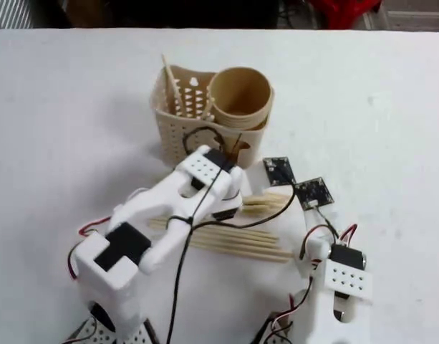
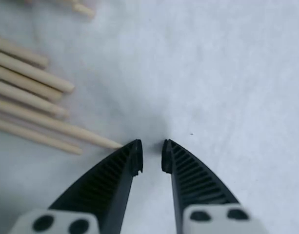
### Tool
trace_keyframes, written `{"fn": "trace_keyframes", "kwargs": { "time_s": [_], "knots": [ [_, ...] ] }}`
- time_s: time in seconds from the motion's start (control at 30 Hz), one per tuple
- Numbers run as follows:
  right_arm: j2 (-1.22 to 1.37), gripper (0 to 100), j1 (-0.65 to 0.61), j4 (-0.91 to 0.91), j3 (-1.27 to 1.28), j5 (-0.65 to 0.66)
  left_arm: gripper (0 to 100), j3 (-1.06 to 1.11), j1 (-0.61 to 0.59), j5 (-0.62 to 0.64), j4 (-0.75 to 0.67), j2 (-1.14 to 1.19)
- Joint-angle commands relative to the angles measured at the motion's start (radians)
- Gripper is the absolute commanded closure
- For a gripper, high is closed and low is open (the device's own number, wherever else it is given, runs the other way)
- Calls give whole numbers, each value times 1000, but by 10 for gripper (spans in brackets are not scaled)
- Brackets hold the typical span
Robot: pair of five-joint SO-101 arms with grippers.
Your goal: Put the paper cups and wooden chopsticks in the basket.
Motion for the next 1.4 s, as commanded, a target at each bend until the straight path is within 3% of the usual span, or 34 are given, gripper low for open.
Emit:
{"fn": "trace_keyframes", "kwargs": {
  "time_s": [0.0,0.47,0.63,0.87,1.37],
  "knots": [
    [-13,914,-4,-15,-5,9,958,-15,2,-8,-6,2],
    [-13,914,-4,-15,-5,9,976,86,8,-6,68,-206],
    [-13,914,-4,-15,-5,9,888,167,8,-8,61,-242],
    [-13,914,-4,-15,-5,9,898,180,7,-26,69,-297],
    [-13,914,-4,-15,-5,9,896,196,51,-58,-12,-202]
  ]
}}
